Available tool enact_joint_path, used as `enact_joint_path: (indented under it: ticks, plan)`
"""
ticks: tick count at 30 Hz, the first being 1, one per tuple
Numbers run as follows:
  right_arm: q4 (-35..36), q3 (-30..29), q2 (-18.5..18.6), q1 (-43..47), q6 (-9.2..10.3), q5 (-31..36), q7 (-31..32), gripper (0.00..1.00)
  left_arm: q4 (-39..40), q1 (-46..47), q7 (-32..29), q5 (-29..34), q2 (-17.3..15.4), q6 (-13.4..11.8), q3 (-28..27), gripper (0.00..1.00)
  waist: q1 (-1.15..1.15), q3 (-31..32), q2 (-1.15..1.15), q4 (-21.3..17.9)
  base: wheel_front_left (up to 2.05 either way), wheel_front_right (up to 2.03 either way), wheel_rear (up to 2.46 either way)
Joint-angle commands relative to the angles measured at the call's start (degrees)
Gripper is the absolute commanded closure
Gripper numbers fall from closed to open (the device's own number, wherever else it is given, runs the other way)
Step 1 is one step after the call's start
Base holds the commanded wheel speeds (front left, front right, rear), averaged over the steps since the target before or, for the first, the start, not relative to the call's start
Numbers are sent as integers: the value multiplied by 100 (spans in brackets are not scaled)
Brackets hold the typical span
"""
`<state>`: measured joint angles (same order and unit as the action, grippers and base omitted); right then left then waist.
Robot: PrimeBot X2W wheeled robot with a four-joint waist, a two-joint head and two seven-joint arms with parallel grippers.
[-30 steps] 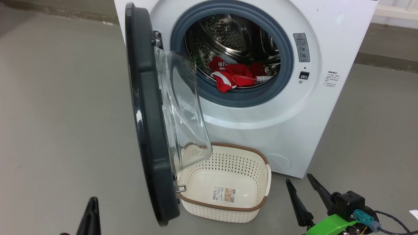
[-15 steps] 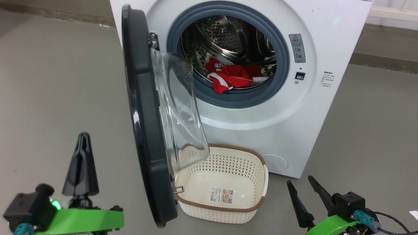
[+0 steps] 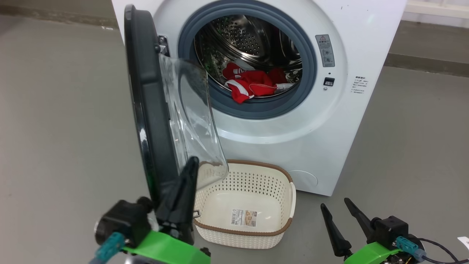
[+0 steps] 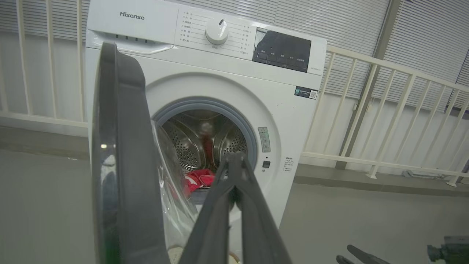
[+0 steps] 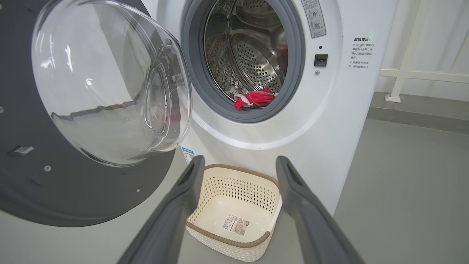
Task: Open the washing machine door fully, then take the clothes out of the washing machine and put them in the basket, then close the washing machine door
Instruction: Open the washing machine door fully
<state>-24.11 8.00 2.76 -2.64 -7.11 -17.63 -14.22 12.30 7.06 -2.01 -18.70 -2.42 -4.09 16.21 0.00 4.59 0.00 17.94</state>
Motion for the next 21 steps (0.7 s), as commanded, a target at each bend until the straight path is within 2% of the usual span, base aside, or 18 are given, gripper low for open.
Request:
enact_joint_path:
  ticks: [1, 6, 11, 16, 21]
  plan:
    - [111, 133, 12, -265, -37, 10, -78, 0, -88, 127, -53, -6, -46, -47, -34, 100, 0, -13, 0, -47, 0, 0, 0]
    - [90, 133, 12, -259, -37, 20, -78, 0, -656, 3, -36, -95, -46, -118, 132, 100, 0, -45, 0, -114, 0, 0, 0]
    - [63, 153, 12, -236, -37, 16, -78, 0, -1083, -17, 12, -191, -48, -174, 69, 100, 0, -70, 0, -165, 0, 0, 0]
    - [56, 195, 12, -238, -37, 11, -78, 0, -1297, -14, 100, -232, -98, -246, -79, 100, 0, -78, 0, -212, 0, 0, 0]
    - [49, 152, 12, -222, -37, 42, -78, 0, -1343, -36, 214, -180, -188, -423, -256, 100, 0, -86, 0, -218, 0, 0, 0]
